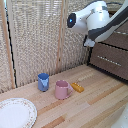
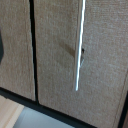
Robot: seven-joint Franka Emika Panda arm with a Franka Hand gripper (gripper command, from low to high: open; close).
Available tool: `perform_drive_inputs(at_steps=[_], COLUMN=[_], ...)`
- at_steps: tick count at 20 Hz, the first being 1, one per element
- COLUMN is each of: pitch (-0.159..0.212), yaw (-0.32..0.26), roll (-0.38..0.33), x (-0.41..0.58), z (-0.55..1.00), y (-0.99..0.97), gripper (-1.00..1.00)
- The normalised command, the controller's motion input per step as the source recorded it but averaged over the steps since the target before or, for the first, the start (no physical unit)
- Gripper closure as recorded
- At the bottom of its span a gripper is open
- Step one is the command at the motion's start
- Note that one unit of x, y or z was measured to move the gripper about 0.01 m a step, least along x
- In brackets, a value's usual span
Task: Propose to navigate your clamp on the clench of the first drawer. Use gentle force to register to the cabinet. Send posterior your swing mandate till over it lurks, a cup of pink essence. Fortify your grip after aiming concentric with the pink cup’s periphery. Manoeuvre the pink towards the cabinet's top. Drop your compression till the cup is resting inside.
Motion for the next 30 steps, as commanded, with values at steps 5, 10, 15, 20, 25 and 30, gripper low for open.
perform_drive_inputs(at_steps=[5, 10, 15, 20, 25, 30], pitch=[0.000, -0.003, -0.010, 0.000, 0.000, 0.028], yaw=[0.150, 0.117, 0.119, 0.153, 0.226, 0.107], roll=[-0.075, -0.104, -0.126, -0.146, -0.110, -0.033], x=[-0.254, -0.342, -0.277, -0.019, 0.020, 0.057], z=[-0.10, 0.00, 0.01, -0.01, -0.01, 0.02], y=[-0.62, -0.63, -0.62, -0.58, -0.45, -0.23], gripper=[-1.00, -1.00, -1.00, -1.00, -1.00, 1.00])
